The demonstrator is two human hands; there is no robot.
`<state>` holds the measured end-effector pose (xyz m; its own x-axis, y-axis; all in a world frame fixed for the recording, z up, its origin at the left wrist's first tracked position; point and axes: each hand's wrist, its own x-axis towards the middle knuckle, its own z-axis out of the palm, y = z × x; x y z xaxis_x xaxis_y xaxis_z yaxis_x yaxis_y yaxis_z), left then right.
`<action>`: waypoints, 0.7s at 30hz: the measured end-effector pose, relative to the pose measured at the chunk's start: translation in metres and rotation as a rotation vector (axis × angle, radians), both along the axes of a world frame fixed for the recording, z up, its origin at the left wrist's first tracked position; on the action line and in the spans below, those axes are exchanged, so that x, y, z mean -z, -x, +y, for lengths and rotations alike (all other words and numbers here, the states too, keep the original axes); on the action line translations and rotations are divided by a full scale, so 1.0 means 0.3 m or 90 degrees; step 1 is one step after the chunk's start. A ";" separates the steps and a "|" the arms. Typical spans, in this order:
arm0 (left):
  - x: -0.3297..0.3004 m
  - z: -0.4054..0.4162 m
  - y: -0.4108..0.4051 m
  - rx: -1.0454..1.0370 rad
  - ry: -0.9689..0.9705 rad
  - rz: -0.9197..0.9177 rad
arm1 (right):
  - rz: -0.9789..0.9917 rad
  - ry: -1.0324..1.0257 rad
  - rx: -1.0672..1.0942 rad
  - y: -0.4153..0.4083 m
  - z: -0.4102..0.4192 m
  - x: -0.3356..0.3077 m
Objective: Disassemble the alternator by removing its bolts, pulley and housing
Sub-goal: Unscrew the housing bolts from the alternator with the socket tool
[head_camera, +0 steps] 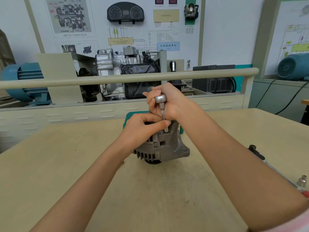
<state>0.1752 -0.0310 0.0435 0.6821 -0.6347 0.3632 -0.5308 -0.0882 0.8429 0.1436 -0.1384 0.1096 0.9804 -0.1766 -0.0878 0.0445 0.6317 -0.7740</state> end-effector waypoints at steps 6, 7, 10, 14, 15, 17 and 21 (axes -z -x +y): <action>-0.002 0.004 -0.006 0.023 0.039 0.049 | -0.017 -0.027 -0.185 0.012 -0.017 0.005; 0.000 0.002 -0.005 0.022 0.045 0.051 | -0.031 -0.037 -0.174 0.020 -0.016 0.008; 0.003 -0.002 0.000 0.006 0.053 0.049 | -0.078 -0.041 0.050 0.023 0.020 0.016; 0.008 -0.019 0.005 -0.048 0.045 0.021 | -0.142 -0.040 0.511 -0.005 0.052 0.035; 0.007 -0.022 0.007 -0.055 0.035 0.013 | -0.142 -0.054 0.497 -0.007 0.049 0.032; 0.003 -0.024 0.011 -0.052 0.017 0.005 | -0.108 -0.108 0.395 0.002 0.039 0.016; -0.004 -0.006 -0.003 0.006 -0.012 0.014 | -0.021 -0.099 0.212 0.018 0.007 -0.015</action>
